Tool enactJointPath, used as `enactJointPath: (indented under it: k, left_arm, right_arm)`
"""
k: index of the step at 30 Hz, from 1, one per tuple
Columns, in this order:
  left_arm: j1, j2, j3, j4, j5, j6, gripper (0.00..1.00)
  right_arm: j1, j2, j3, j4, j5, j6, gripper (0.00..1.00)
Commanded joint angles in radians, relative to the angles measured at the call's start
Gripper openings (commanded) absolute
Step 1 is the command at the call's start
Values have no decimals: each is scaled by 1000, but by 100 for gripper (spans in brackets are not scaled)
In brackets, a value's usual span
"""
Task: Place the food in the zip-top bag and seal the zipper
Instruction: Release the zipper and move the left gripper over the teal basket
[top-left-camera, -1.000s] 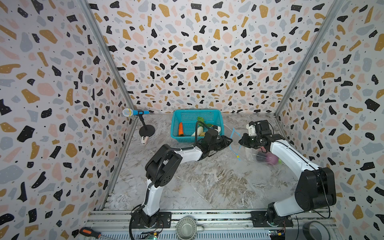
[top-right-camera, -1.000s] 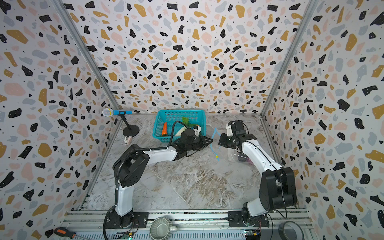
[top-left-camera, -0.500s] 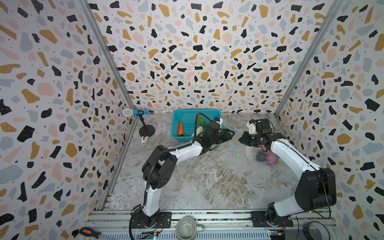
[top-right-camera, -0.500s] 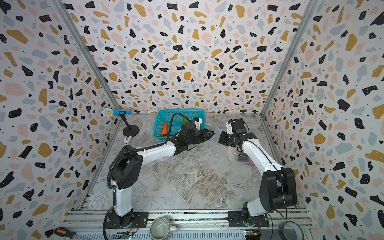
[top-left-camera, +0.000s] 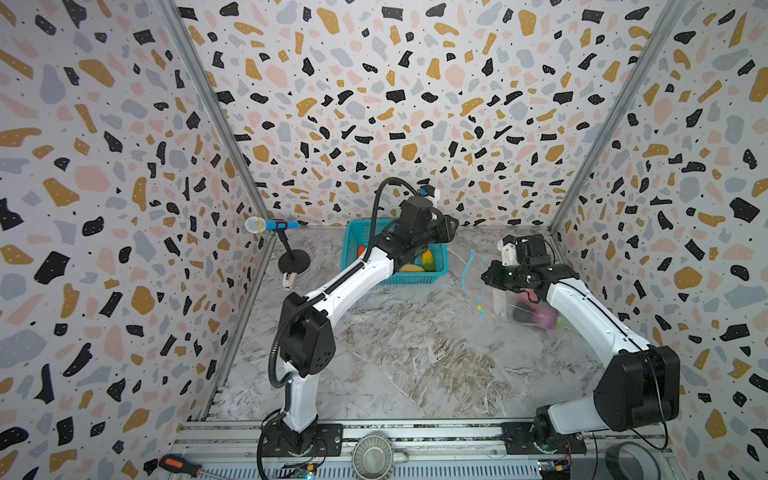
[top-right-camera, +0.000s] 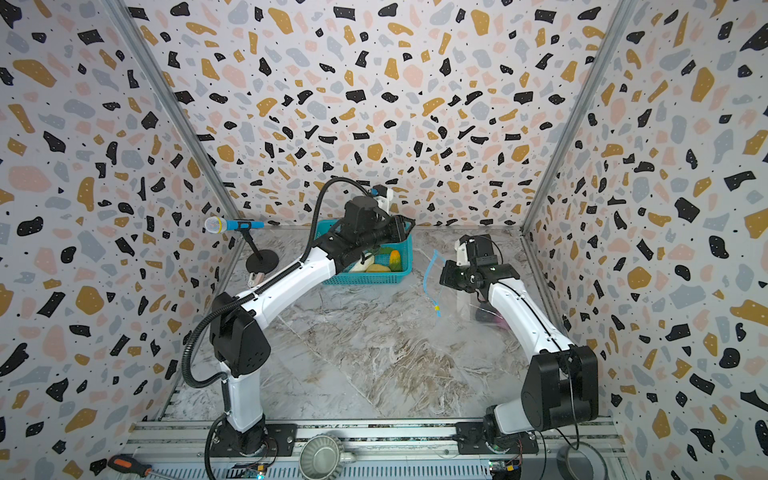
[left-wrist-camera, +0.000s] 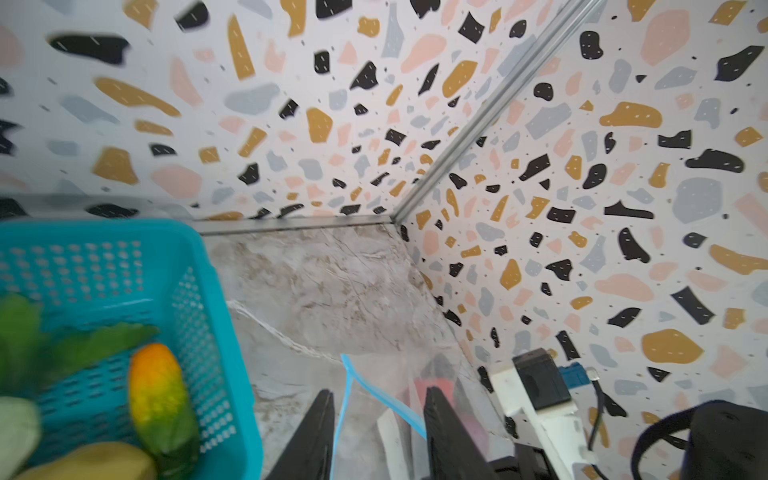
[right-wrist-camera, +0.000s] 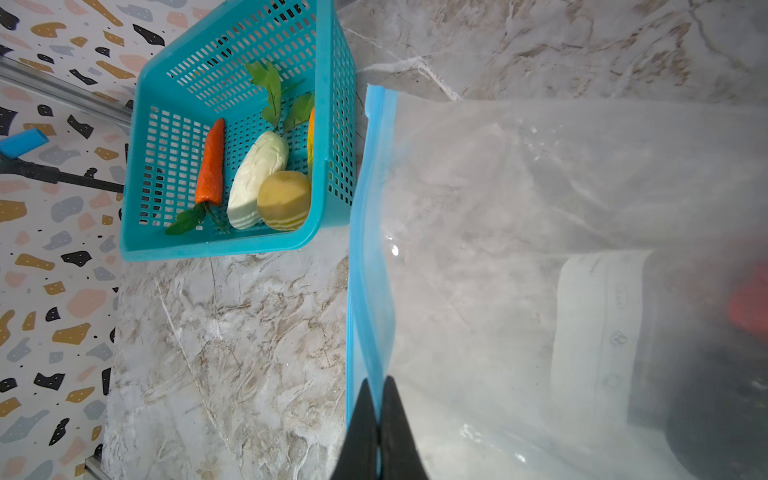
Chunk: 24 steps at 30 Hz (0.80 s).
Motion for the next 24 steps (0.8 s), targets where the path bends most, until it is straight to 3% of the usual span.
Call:
enactJointPath:
  k: [1,9,16,19,24]
  left_arm:
    - [36,-8,57,-178,-97,159,40]
    - [138,38,29,-222,-108,260,51]
    - [212,279,339,-537,-105,379,65]
    - [223,377,459,-622,-134,406,66]
    - [234,454,499,-649,-143,429,66]
  right_arm:
    - [7,-32,42,-12,-3,5,0]
    - [29,-9,46,-7,-5,8,0]
    - [47,15,52,9,-5,13,0]
    - [57,32,52,9,-4,10,0]
    - [58,44,55,-2,4,0,0]
